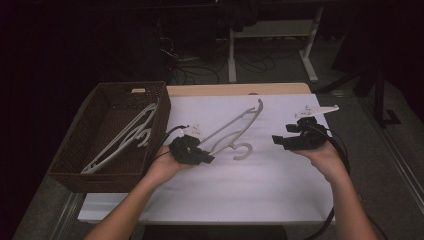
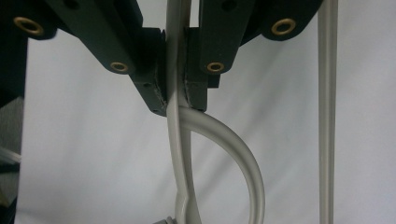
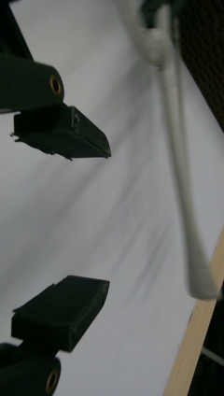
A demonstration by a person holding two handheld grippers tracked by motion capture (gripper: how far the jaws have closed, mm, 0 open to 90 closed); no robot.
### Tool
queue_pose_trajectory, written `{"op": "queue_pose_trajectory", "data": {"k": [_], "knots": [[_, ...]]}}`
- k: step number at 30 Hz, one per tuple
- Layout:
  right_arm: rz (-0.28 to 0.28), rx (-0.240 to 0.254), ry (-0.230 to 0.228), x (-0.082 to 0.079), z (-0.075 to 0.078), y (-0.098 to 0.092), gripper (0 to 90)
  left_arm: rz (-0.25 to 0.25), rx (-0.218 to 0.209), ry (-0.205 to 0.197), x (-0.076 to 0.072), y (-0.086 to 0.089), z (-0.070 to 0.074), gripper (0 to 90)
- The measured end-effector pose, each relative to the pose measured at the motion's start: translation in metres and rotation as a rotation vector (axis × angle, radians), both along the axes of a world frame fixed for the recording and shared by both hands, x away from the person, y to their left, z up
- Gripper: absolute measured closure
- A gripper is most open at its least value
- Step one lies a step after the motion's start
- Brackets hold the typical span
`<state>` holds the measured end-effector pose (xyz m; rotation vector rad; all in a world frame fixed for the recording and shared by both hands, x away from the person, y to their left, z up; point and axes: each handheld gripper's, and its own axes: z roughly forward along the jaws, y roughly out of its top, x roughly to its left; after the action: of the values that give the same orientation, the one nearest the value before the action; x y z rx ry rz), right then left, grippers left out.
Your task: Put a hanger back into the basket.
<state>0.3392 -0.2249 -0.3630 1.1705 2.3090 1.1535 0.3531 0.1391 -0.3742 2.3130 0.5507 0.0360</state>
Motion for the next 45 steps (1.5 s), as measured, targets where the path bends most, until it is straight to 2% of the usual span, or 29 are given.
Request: {"op": "queue_pose_trajectory", "data": {"k": [3,8,12,16,20,25,29,33,41,45], "knots": [[0.02,-0.002,-0.02,-0.01,-0.003,0.0,23.5,0.015,-0.013,-0.012,0.003,-0.001,0.02,81.9],[0.038,0.031,-0.036,-0.018,-0.012,0.005,16.5,0.034,-0.033,-0.015,0.009,0.005,0.049,81.9],[0.051,0.05,-0.047,-0.022,-0.021,0.012,12.6,0.044,-0.022,-0.016,0.013,0.016,0.068,81.9],[0.065,0.057,-0.057,-0.025,-0.031,0.018,9.3,0.056,-0.019,-0.018,0.017,0.031,0.088,81.9],[0.076,0.052,-0.057,-0.03,-0.037,0.022,7.9,0.079,-0.012,-0.036,0.02,0.052,0.105,81.9],[0.094,0.042,-0.067,-0.033,-0.041,0.026,6.0,0.108,-0.015,-0.06,0.02,0.083,0.121,81.8],[0.097,0.044,-0.075,-0.035,-0.041,0.028,5.4,0.137,-0.006,-0.072,0.019,0.111,0.126,81.8],[0.092,0.035,-0.071,-0.035,-0.043,0.028,5.4,0.172,0.0,-0.075,0.019,0.142,0.124,81.8],[0.087,0.019,-0.069,-0.034,-0.045,0.028,5.4,0.254,-0.002,-0.059,0.016,0.196,0.106,81.8],[0.082,0.019,-0.069,-0.033,-0.046,0.026,5.4,0.285,0.025,-0.054,0.011,0.214,0.096,81.8]]}}
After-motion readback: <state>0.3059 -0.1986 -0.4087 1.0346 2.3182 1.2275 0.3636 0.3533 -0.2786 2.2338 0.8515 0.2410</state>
